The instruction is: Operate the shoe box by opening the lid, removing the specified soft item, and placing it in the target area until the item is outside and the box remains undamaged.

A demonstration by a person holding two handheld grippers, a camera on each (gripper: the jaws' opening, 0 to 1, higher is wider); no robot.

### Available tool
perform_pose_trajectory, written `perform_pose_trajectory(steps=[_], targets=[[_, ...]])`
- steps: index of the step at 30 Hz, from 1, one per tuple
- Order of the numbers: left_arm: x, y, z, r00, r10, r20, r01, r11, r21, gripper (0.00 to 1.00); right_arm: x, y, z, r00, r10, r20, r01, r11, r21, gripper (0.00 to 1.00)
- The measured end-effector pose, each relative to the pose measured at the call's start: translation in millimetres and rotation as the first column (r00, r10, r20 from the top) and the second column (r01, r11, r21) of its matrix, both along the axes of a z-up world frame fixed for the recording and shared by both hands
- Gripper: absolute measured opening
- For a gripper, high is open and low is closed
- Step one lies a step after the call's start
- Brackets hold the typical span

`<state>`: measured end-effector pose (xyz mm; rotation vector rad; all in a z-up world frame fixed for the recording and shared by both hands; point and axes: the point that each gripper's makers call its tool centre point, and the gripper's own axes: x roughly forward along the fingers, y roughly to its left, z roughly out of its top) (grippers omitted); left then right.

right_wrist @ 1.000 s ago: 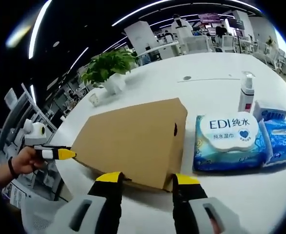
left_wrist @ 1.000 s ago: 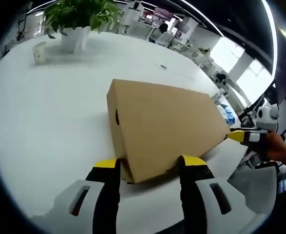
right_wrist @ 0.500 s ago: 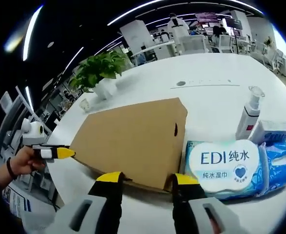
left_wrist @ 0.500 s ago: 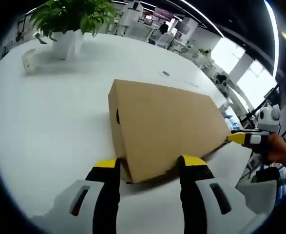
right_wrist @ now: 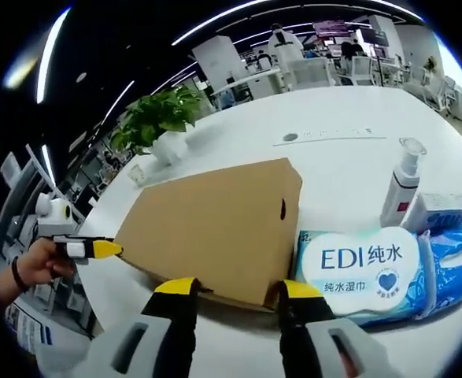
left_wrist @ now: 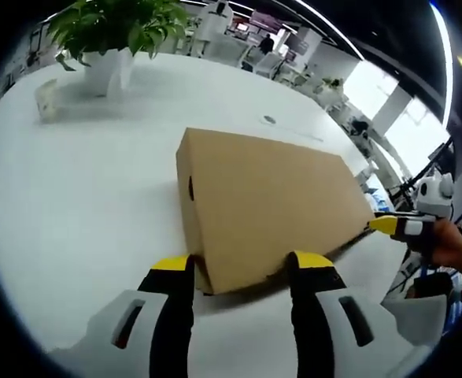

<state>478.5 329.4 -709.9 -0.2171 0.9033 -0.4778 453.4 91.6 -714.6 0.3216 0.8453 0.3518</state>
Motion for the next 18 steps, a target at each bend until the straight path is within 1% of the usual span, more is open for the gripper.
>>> perform_pose_trajectory(steps=[3, 6, 7, 9, 11, 14, 15, 18], targets=[[0.2, 1, 1.9, 1.000, 0.014, 0.009, -0.014, 1.000, -0.003, 0.47, 0, -1, 1.1, 1.000, -0.006, 0.007, 0.006, 1.000, 0.004, 0.39], [0.0, 6, 8.1, 0.998, 0.045, 0.038, -0.045, 0.999, 0.017, 0.39, -4, -2, 4.2, 0.999, 0.018, 0.037, -0.017, 1.000, -0.012, 0.41], [0.1, 9, 9.7, 0.997, 0.055, 0.046, -0.056, 0.998, 0.023, 0.38, -7, -3, 6.1, 0.998, 0.029, 0.049, -0.028, 1.000, -0.012, 0.44], [-0.2, 10, 16.4, 0.995, 0.066, 0.073, -0.067, 0.998, 0.015, 0.43, -14, -10, 7.6, 0.998, 0.039, 0.059, -0.038, 0.999, -0.021, 0.50], [-2.2, 13, 21.1, 0.993, 0.076, 0.093, -0.078, 0.997, 0.019, 0.50, -20, -19, 9.9, 0.997, 0.028, 0.066, -0.027, 0.999, -0.026, 0.51], [-14.9, 15, 24.0, 0.993, 0.074, 0.090, -0.075, 0.997, 0.009, 0.54, -31, -39, 17.6, 0.995, -0.030, 0.098, 0.031, 0.999, -0.015, 0.53], [-21.0, 17, 24.7, 0.989, 0.121, 0.084, -0.120, 0.993, -0.008, 0.55, -35, -43, 18.7, 0.994, -0.037, 0.102, 0.039, 0.999, -0.015, 0.53], [-35.4, 11, 22.6, 0.989, 0.119, 0.090, -0.117, 0.993, -0.028, 0.56, -48, -53, 27.5, 0.987, -0.030, 0.158, 0.037, 0.999, -0.040, 0.55]])
